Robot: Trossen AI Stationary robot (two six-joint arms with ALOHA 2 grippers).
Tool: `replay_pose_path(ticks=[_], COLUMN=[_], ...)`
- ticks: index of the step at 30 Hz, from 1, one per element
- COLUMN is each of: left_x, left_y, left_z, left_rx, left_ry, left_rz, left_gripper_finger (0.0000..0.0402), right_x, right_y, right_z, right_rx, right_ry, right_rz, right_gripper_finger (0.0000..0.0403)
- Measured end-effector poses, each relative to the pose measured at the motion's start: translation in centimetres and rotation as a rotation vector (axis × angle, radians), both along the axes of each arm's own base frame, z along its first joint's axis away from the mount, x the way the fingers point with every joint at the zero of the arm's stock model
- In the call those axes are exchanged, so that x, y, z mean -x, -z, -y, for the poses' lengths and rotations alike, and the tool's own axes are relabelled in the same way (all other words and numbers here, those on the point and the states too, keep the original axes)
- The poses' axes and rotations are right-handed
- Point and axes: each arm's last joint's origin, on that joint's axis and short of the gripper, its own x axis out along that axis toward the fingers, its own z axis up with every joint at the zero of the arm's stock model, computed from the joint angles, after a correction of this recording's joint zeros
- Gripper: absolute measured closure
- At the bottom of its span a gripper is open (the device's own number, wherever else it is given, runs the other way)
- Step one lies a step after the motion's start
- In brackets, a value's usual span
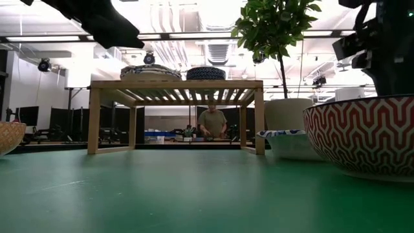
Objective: Place and stack bowls onto a shelf
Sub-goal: Stack the orange bowl on top of the yellow bowl on the shelf
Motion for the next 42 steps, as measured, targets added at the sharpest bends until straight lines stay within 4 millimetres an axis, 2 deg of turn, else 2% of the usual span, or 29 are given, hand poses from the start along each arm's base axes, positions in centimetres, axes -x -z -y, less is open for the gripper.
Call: replay_pose_path(ticks=[8,17,20,26,33,42], left_x=[0.0,0.0,0.0,0.0,-0.1,-0.1], left_y=[0.0,0.0,0.0,0.0,-0.1,-0.1], left_z=[0.0,0.0,0.0,0.0,0.0,0.0], left_rx=[0.0,-0.006,-0.015,-0.015,-0.014,-0.014], left_ry=[0.0,0.003,0.008,0.008,0.008,0.008], left_rz=[0.0,0.001,0.0,0.001,0.008,0.008], left_gripper_finger=[0.0159,0.0159,0.0159,0.0159,0.0159,0.0159], right_x=[0.1,1.1,1.3,1.1,0.4,-0.8], right_y=[2.4,4.6,4.9,5.1,3.4,-1.9], right_z=[0.8,1.9,2.0,1.9,1.6,1.3], right_rx=[0.026,0.043,0.041,0.021,0.005,0.003], right_ry=[0.033,0.084,0.076,0.077,0.108,0.134], right_rz=[0.036,-0.017,-0.025,-0.009,0.004,0.03], right_gripper_finger=[0.0244,0.0255,0.0285,0.0381,0.0387,0.0389])
